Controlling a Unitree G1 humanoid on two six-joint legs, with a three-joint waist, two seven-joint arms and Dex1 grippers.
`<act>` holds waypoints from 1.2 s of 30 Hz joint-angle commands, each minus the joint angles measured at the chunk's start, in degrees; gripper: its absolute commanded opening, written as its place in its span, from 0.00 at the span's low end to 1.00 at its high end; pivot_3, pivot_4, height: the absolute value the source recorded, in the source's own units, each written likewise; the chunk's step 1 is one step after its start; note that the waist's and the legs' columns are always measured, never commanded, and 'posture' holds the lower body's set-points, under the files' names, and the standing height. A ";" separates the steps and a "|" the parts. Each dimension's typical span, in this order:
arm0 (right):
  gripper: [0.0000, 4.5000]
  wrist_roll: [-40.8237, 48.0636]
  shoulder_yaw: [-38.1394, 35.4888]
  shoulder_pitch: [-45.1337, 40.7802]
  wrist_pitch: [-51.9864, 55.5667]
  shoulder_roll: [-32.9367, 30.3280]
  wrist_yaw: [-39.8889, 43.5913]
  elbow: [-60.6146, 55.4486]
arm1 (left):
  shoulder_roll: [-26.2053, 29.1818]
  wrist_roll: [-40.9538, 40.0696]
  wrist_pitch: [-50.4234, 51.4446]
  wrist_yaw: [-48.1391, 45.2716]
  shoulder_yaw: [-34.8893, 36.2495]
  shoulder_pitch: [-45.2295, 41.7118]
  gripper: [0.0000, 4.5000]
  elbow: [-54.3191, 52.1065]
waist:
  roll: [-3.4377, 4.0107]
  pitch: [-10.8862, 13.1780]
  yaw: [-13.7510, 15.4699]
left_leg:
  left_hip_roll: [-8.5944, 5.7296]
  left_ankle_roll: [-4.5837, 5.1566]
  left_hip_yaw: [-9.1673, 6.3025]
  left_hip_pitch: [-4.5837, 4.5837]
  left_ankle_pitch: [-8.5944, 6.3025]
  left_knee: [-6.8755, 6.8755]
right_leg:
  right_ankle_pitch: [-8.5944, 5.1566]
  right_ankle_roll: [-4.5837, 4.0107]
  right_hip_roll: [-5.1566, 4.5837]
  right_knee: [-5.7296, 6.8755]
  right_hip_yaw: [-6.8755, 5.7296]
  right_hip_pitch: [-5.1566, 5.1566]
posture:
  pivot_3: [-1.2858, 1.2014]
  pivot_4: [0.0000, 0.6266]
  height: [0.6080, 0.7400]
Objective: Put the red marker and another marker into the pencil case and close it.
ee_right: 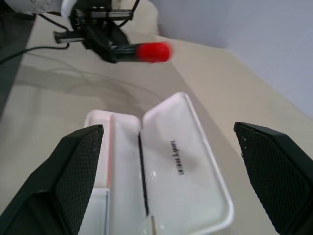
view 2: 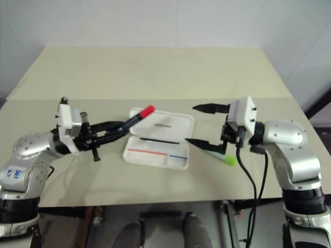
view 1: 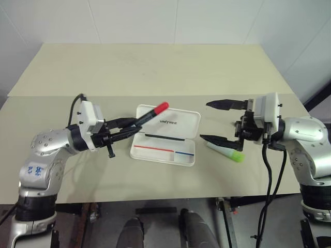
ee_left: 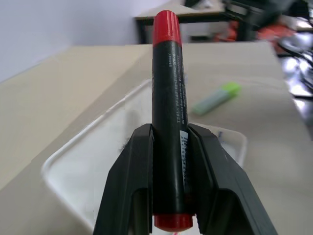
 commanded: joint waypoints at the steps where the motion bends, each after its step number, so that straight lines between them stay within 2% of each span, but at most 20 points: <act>1: 1.00 1.28 -3.66 1.75 0.84 -1.76 -2.01 -3.83 | 1.19 4.88 -9.03 -7.83 -5.39 -5.09 0.13 8.22 | 0.03 0.02 0.05 | 0.00 0.01 0.00 0.00 0.00 -0.01 | 0.00 0.00 0.00 0.00 0.00 0.00 | 0.52 0.24 1.00; 4: 1.00 1.92 -5.41 3.91 2.18 -2.63 -3.71 -6.58 | -0.46 10.29 -17.54 -13.38 -11.42 -12.38 0.13 19.45 | 0.05 0.03 0.59 | 0.00 0.03 -0.01 -0.03 0.00 0.02 | -0.01 0.01 0.00 0.06 -0.01 -0.03 | 0.52 0.24 1.00; 12: 1.00 3.92 -8.52 8.20 5.79 -3.84 -7.96 -12.82 | -6.93 18.04 -28.68 -15.82 -18.24 -22.21 0.13 36.47 | 0.06 0.04 1.41 | 0.00 0.14 0.01 -0.04 -0.06 0.07 | -0.05 0.07 0.01 0.27 0.01 -0.08 | 0.52 0.24 1.00; 20: 1.00 5.33 -9.87 10.54 8.33 -3.67 -11.85 -17.56 | -10.69 24.05 -32.79 -10.60 -19.86 -25.23 0.13 44.95 | 0.05 0.03 1.50 | 0.00 0.17 0.01 -0.03 -0.07 0.11 | -0.07 0.12 0.01 0.38 0.03 -0.07 | 0.52 0.24 1.00; 28: 1.00 6.07 -9.71 10.80 9.15 -3.73 -14.13 -19.13 | -12.34 26.21 -33.95 -8.71 -20.04 -27.00 0.13 48.04 | 0.06 0.04 1.55 | 0.00 0.17 0.00 -0.03 -0.07 0.13 | -0.06 0.13 0.01 0.39 0.03 -0.06 | 0.52 0.24 1.00; 35: 1.00 6.14 -9.09 10.83 8.86 -3.37 -14.89 -19.24 | -13.82 25.34 -34.62 -7.66 -19.25 -27.29 0.65 47.29 | 0.05 0.04 1.55 | 0.00 0.17 0.00 -0.03 -0.08 0.11 | -0.02 0.24 0.01 0.40 0.03 -0.07 | 0.52 0.24 1.00; 36: 1.00 6.09 -8.92 10.76 8.70 -3.24 -14.84 -19.00 | -13.98 24.74 -33.83 -7.64 -18.98 -27.02 0.65 46.25 | 0.06 0.04 1.55 | 0.00 0.17 0.00 -0.03 -0.08 0.11 | -0.01 0.24 0.01 0.40 0.03 -0.07 | 0.52 0.24 1.00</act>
